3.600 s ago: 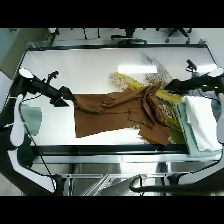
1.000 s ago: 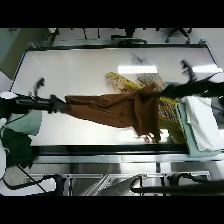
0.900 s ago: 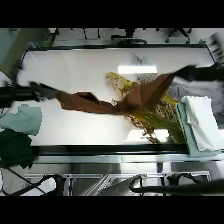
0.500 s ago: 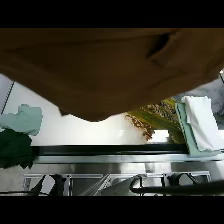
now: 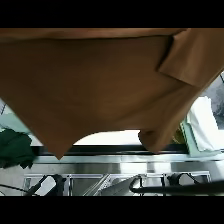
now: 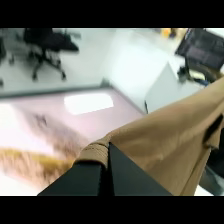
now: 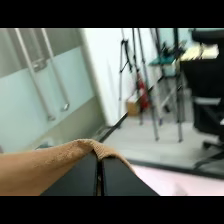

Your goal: Fold the shirts.

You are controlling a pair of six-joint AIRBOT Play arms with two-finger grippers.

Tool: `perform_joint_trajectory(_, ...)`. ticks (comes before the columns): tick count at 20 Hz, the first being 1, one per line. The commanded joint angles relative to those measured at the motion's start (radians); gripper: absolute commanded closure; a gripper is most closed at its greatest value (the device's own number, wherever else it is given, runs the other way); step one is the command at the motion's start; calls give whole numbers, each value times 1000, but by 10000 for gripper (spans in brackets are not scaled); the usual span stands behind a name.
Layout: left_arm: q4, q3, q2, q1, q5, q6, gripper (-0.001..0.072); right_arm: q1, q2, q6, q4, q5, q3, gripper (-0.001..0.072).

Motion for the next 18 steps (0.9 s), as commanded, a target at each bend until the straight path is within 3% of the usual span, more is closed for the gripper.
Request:
perform_joint_trajectory(1, 363, -110, -162, -306, 50, -3, 693, 144, -140, -54, -62, 6, -156, 685)
perform_joint_trajectory(5, 611, -241, -421, -440, 219, -4, 693, 351, -386, -81, -345, -208, -283, 685)
perform_joint_trajectory(8, 599, -195, -636, -434, 228, -6, 693, 373, -581, -82, -278, -296, -265, 685)
perform_joint_trajectory(13, 600, -3, -847, -441, 192, -40, 693, 356, -732, -81, -291, -293, -191, 686)
perform_joint_trajectory(18, 631, 58, -910, -435, 134, -58, 693, 320, -746, 17, -546, -283, -192, 685)
